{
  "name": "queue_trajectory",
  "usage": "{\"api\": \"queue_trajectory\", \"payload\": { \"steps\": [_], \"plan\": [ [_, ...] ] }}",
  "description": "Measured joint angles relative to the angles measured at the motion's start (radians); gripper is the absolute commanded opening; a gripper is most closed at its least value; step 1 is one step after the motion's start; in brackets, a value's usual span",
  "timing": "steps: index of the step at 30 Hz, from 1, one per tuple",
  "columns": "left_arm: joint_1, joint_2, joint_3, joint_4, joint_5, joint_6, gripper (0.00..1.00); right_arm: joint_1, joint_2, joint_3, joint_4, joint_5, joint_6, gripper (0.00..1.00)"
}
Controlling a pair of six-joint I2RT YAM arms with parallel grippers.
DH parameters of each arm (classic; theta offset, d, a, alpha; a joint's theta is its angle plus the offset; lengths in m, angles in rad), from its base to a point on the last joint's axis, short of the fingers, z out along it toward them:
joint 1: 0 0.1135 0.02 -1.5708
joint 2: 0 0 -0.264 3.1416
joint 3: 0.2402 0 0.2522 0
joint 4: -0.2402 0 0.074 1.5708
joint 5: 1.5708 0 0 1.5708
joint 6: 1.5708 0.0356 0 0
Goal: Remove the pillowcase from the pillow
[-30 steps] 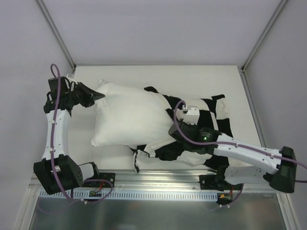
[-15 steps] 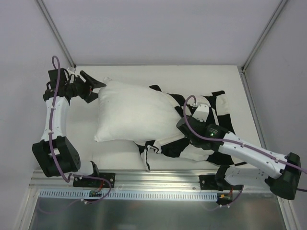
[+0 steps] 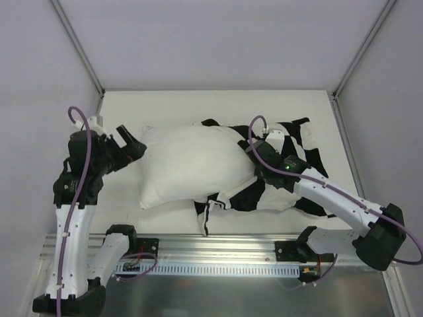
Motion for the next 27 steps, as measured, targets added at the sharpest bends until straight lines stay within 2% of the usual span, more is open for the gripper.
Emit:
{"api": "queue_trajectory", "payload": {
  "steps": [4,9,13,15,17,18,19,20,21,22,23,27],
  "plan": [
    [-0.006,-0.124,-0.169,-0.122,-0.024,-0.068,0.99,-0.008,0.013,0.01,0.002,-0.019,-0.023,0.01],
    [-0.02,-0.121,-0.258,-0.228,-0.022,-0.131,0.99,-0.01,0.045,0.026,0.003,-0.03,-0.038,0.01],
    [-0.031,-0.114,-0.34,-0.243,-0.001,-0.159,0.99,-0.012,0.057,0.033,0.003,-0.039,-0.041,0.01],
    [-0.045,-0.099,-0.392,-0.213,0.061,-0.163,0.99,-0.014,0.065,0.04,0.003,-0.044,-0.043,0.01],
    [-0.069,-0.076,-0.448,-0.149,0.147,-0.179,0.94,-0.017,0.078,0.05,0.002,-0.047,-0.046,0.01],
    [-0.082,-0.058,-0.471,-0.117,0.192,-0.186,0.81,-0.02,0.086,0.056,0.003,-0.047,-0.047,0.01],
    [-0.093,-0.038,-0.487,-0.088,0.237,-0.198,0.72,-0.022,0.092,0.06,0.003,-0.047,-0.048,0.01],
    [-0.104,-0.017,-0.494,-0.059,0.277,-0.205,0.57,-0.024,0.095,0.061,0.005,-0.047,-0.048,0.01],
    [-0.111,0.004,-0.495,-0.034,0.316,-0.213,0.25,-0.026,0.095,0.061,0.008,-0.047,-0.049,0.01],
    [-0.116,0.02,-0.495,-0.006,0.351,-0.222,0.05,-0.029,0.095,0.061,0.01,-0.047,-0.05,0.01],
    [-0.117,0.034,-0.494,0.023,0.383,-0.227,0.0,-0.03,0.095,0.061,0.013,-0.048,-0.05,0.01],
    [-0.115,0.083,-0.46,0.078,0.427,-0.228,0.0,-0.031,0.095,0.061,0.023,-0.048,-0.052,0.01]
  ]
}}
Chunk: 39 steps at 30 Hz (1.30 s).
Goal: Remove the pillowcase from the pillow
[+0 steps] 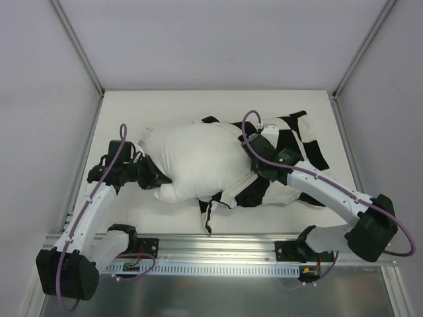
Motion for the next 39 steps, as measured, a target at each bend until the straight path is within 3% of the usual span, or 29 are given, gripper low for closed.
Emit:
{"api": "queue_trajectory", "payload": {
  "steps": [3,9,13,19,25,35,39],
  "plan": [
    [0.073,0.002,0.052,0.004,-0.006,0.001,0.0,-0.003,-0.003,0.0,0.001,0.005,-0.007,0.01],
    [0.485,0.013,0.163,0.005,0.115,-0.005,0.0,-0.058,-0.142,-0.09,0.072,-0.052,-0.008,0.01],
    [0.616,0.035,0.217,-0.045,0.192,-0.01,0.0,-0.092,-0.259,-0.167,0.096,-0.099,0.008,0.01],
    [0.642,0.036,0.343,-0.116,0.211,-0.025,0.0,-0.111,-0.377,-0.177,0.069,-0.108,0.018,0.01],
    [0.642,0.02,0.491,-0.119,0.211,-0.029,0.0,-0.111,-0.385,-0.042,0.013,-0.102,-0.023,0.01],
    [0.649,0.029,0.79,-0.134,0.238,-0.088,0.0,-0.113,-0.34,0.395,-0.113,-0.04,-0.223,0.01],
    [0.661,-0.003,0.836,-0.11,0.28,-0.096,0.0,-0.124,-0.352,0.476,-0.159,-0.047,-0.267,0.04]
  ]
}}
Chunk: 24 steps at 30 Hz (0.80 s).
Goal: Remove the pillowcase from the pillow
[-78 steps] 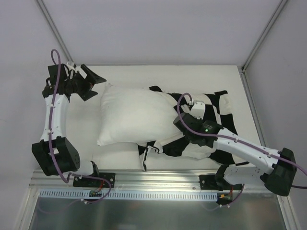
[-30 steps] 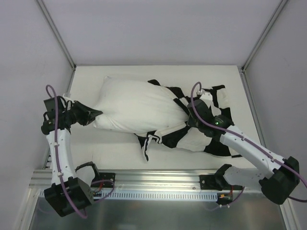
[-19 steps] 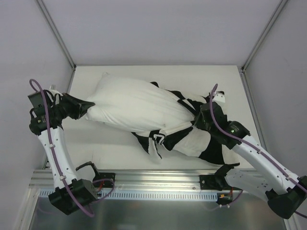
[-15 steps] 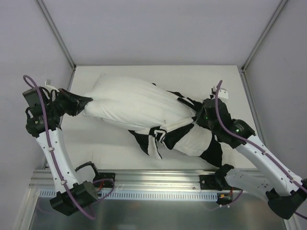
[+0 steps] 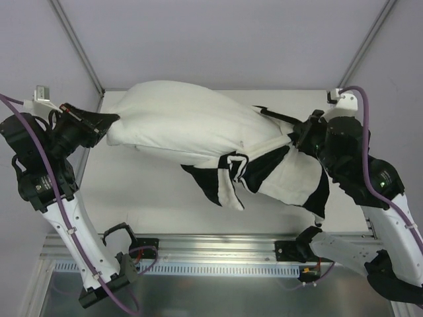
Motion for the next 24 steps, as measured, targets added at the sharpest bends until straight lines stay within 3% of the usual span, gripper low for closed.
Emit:
{"api": "queue_trajectory", "payload": {
  "steps": [3,5,8,11,15,21,24],
  "plan": [
    [0.0,-0.023,-0.035,0.013,0.012,0.001,0.0,-0.008,-0.002,-0.026,-0.04,-0.037,-0.025,0.13],
    [0.0,-0.03,-0.092,0.016,0.013,0.006,0.0,-0.022,0.035,-0.048,-0.075,-0.069,-0.047,0.31],
    [-0.002,-0.006,-0.198,0.016,-0.031,0.025,0.0,-0.052,0.164,-0.064,-0.097,-0.122,-0.089,0.73],
    [-0.015,0.064,-0.289,0.017,-0.112,0.053,0.0,-0.063,0.321,-0.1,-0.1,-0.177,-0.115,0.86],
    [-0.015,0.141,-0.397,0.021,-0.225,0.08,0.0,-0.059,0.296,-0.298,-0.055,-0.253,-0.093,0.92],
    [-0.032,0.092,-0.416,0.011,-0.264,0.107,0.0,0.015,-0.179,-0.549,-0.028,-0.346,-0.041,0.98],
    [-0.033,0.1,-0.411,0.022,-0.3,0.114,0.0,0.159,-0.297,-0.636,-0.06,-0.333,0.016,0.99]
  ]
}}
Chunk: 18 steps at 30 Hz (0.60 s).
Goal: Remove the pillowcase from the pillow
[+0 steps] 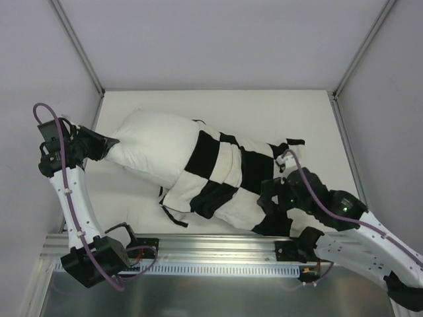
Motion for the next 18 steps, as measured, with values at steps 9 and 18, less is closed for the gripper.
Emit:
{"api": "queue_trajectory", "payload": {
  "steps": [9,18],
  "plan": [
    [-0.009,0.083,0.055,0.005,-0.068,0.0,0.0,0.25,0.049,-0.209,-0.053,0.003,0.2,0.99],
    [-0.009,0.083,0.055,0.005,-0.069,0.0,0.0,0.399,0.237,-0.328,0.143,0.067,0.329,0.66]
  ]
}}
